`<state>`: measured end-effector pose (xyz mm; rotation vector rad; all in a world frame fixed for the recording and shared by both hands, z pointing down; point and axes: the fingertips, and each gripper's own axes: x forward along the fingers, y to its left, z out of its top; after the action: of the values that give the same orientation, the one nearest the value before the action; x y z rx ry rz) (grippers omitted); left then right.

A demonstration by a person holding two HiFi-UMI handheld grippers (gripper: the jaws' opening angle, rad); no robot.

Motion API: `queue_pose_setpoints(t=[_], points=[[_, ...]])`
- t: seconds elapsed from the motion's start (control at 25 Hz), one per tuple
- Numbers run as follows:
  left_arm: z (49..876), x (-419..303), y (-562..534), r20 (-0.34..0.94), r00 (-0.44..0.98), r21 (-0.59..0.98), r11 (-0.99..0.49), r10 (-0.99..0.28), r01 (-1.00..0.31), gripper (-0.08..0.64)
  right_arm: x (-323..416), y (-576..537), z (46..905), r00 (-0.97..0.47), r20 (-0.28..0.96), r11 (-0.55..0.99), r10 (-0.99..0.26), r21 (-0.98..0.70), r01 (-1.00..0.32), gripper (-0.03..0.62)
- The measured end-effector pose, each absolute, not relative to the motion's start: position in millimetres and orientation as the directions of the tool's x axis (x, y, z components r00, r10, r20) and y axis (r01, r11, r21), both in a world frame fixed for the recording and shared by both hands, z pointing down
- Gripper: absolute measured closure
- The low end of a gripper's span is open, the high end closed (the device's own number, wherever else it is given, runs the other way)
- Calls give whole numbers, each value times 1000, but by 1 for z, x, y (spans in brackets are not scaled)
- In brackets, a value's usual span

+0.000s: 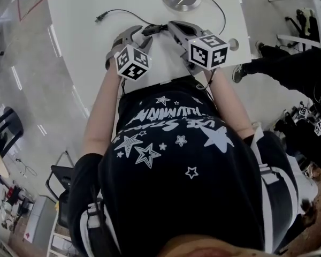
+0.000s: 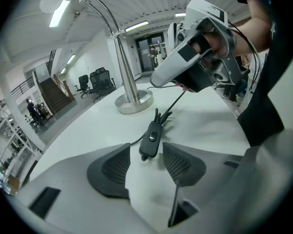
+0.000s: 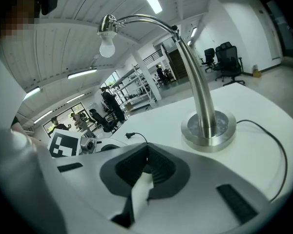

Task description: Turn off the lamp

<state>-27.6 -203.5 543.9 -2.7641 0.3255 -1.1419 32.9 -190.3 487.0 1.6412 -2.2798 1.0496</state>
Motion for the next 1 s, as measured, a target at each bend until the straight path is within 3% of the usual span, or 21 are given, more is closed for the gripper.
queue_pose_setpoints(t=[1.0], points=[[558, -35, -208, 704, 686, -174, -981, -184, -84, 410, -31, -200, 540, -474, 589, 208, -654, -463, -862, 588]])
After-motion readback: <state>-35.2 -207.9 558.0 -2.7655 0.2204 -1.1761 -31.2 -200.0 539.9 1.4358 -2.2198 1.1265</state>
